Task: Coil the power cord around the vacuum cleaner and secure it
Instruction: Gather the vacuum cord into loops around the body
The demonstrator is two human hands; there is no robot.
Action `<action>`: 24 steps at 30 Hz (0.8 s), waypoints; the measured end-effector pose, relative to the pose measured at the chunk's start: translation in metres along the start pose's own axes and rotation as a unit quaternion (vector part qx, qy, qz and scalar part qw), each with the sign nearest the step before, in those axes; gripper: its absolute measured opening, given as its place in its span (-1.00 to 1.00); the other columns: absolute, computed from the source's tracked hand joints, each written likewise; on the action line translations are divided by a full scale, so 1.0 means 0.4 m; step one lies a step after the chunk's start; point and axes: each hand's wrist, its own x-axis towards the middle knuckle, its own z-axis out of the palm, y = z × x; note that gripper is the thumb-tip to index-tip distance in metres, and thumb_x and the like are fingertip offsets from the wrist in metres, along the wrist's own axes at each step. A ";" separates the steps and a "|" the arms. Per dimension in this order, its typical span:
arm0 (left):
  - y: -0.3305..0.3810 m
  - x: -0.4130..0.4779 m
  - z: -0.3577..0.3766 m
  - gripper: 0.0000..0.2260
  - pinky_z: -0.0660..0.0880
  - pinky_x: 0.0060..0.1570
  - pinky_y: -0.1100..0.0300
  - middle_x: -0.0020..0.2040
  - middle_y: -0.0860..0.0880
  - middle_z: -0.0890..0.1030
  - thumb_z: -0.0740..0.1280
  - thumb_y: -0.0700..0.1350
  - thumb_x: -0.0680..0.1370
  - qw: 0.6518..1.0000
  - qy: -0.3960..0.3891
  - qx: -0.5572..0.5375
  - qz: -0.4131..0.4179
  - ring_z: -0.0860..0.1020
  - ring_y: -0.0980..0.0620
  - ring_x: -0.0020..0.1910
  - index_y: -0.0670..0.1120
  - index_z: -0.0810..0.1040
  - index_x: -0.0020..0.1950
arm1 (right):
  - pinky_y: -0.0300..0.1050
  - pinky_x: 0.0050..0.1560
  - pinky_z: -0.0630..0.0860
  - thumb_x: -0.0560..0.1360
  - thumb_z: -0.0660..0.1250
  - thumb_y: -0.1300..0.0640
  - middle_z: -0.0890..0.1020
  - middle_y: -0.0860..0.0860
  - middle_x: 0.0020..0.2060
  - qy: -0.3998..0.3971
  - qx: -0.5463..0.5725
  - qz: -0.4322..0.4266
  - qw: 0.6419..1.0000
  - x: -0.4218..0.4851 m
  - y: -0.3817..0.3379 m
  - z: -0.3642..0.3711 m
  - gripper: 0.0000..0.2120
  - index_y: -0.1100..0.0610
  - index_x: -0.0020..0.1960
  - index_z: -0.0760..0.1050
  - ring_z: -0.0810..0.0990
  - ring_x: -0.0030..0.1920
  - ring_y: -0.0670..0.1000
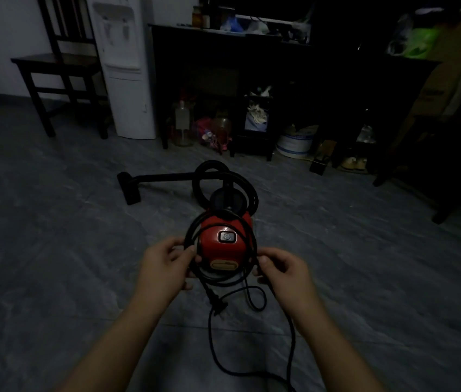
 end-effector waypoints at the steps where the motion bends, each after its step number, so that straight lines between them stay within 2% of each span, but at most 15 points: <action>1: 0.003 0.001 -0.005 -0.93 0.54 -0.50 0.17 -0.19 -0.16 0.69 0.33 -0.23 0.59 1.000 0.014 -0.013 -0.005 0.60 -0.02 -0.42 -0.13 0.57 0.05 | -0.22 -0.16 0.60 0.56 0.32 0.32 0.72 0.08 -0.14 -0.009 -0.016 0.005 1.000 0.000 0.005 0.001 -0.78 0.03 0.00 0.64 0.66 -0.19 -0.02; 4: 0.010 0.006 -0.014 -0.92 0.54 -0.53 0.19 -0.18 -0.17 0.69 0.32 -0.23 0.59 0.999 0.028 -0.034 -0.017 0.61 -0.03 -0.40 -0.14 0.56 0.07 | -0.19 -0.13 0.61 0.53 0.33 0.35 0.72 0.10 -0.15 -0.006 -0.035 0.017 0.999 0.002 0.015 0.006 -0.74 0.00 -0.05 0.63 0.66 -0.19 0.01; 7: 0.003 0.001 -0.004 -0.92 0.55 -0.50 0.16 -0.17 -0.20 0.69 0.32 -0.23 0.59 0.999 0.008 -0.024 -0.020 0.62 -0.10 -0.35 -0.16 0.57 0.07 | -0.08 -0.01 0.65 0.53 0.34 0.36 0.73 0.07 -0.16 0.038 0.008 0.035 0.999 0.004 0.017 0.017 -0.74 0.01 -0.07 0.64 0.71 -0.12 0.05; 11: -0.006 -0.008 0.018 -0.94 0.56 -0.44 0.11 -0.19 -0.18 0.70 0.32 -0.22 0.59 1.000 -0.009 -0.005 -0.023 0.63 -0.13 -0.34 -0.15 0.57 0.03 | -0.10 0.01 0.65 0.52 0.36 0.33 0.74 0.03 -0.15 0.086 0.035 0.041 0.995 0.004 0.014 0.027 -0.79 0.05 -0.01 0.66 0.72 -0.10 0.02; 16: -0.008 -0.013 0.027 -0.95 0.57 -0.49 0.14 -0.18 -0.18 0.70 0.30 -0.23 0.60 0.999 -0.010 -0.008 -0.049 0.63 -0.07 -0.40 -0.14 0.55 0.03 | -0.17 -0.02 0.65 0.55 0.34 0.29 0.74 0.05 -0.07 0.082 0.036 0.040 0.995 0.002 0.015 0.038 -0.80 0.13 0.10 0.66 0.72 -0.08 -0.05; 19: -0.013 -0.013 0.036 -0.96 0.56 -0.50 0.13 -0.18 -0.19 0.68 0.29 -0.24 0.60 0.998 0.003 -0.019 -0.058 0.61 -0.06 -0.43 -0.17 0.53 0.03 | -0.08 0.05 0.65 0.56 0.33 0.22 0.74 0.03 -0.04 0.079 0.030 0.035 0.996 0.002 0.015 0.048 -0.81 0.12 0.13 0.65 0.72 -0.04 -0.04; 21: -0.018 -0.010 0.040 -0.96 0.59 -0.44 0.08 -0.19 -0.19 0.68 0.30 -0.23 0.60 0.998 0.016 -0.022 -0.053 0.62 -0.09 -0.40 -0.17 0.53 0.02 | -0.08 0.09 0.63 0.54 0.37 0.16 0.74 0.00 -0.06 0.067 0.028 0.023 0.997 -0.001 0.009 0.052 -0.81 0.12 0.14 0.65 0.71 -0.03 -0.07; 24: -0.020 -0.010 0.051 -0.97 0.63 -0.34 -0.02 -0.19 -0.21 0.68 0.31 -0.22 0.59 0.999 0.015 -0.026 -0.045 0.66 -0.23 -0.29 -0.15 0.53 0.02 | -0.15 0.01 0.64 0.47 0.47 0.15 0.75 -0.03 -0.15 0.058 0.019 -0.002 0.998 -0.008 0.001 0.054 -0.83 0.08 0.07 0.68 0.71 -0.09 -0.09</action>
